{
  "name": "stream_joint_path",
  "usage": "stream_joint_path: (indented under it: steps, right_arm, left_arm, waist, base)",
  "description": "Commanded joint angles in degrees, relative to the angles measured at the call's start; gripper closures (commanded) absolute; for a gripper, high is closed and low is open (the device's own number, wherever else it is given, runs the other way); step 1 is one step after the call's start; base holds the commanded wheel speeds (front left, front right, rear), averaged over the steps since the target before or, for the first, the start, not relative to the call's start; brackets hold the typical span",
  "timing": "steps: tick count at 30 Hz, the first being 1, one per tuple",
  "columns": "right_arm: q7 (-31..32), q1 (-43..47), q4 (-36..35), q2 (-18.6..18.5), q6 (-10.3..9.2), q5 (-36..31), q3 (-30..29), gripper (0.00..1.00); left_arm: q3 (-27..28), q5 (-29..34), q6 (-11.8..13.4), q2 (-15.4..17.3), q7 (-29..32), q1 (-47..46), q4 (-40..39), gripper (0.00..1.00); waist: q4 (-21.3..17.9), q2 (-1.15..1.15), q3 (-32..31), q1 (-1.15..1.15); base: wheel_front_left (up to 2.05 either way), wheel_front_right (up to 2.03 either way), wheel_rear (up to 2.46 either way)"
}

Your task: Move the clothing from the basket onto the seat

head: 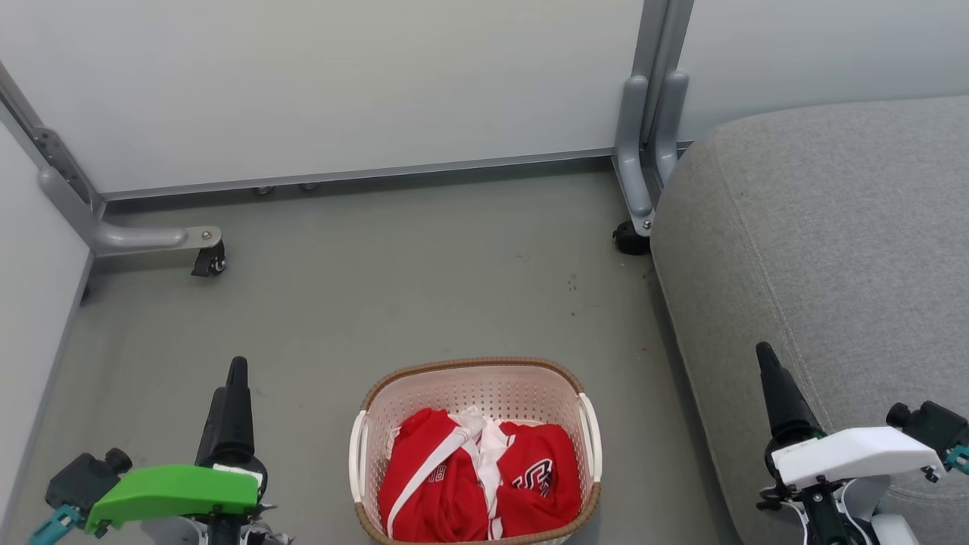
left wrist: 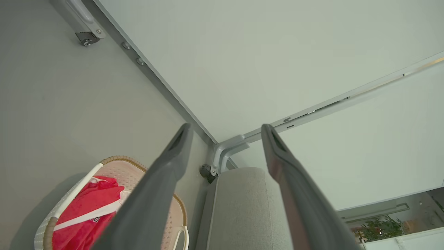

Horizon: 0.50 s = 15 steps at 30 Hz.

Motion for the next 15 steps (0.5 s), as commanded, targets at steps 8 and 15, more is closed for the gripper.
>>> stream_joint_path:
  steps: [8, 15]
  right_arm:
    - [-2.8, 1.3, -2.6, -2.0, 0.02, -12.0, 4.3, 0.0]
    - [-4.1, 1.7, -3.6, -2.3, 0.02, -17.5, 5.3, 0.0]
  left_arm:
    - [-2.5, 10.8, 1.5, 0.4, -2.7, 1.3, -3.0, 0.0]
    - [-3.2, 15.7, 2.2, 0.4, -3.9, 1.9, -4.0, 0.0]
  waist:
    - [-0.2, 0.0, -0.4, 0.0]
    - [-0.3, 0.0, -0.6, 0.0]
  base:
    - [0.0, 0.0, 0.0]
    - [0.0, 0.0, 0.0]
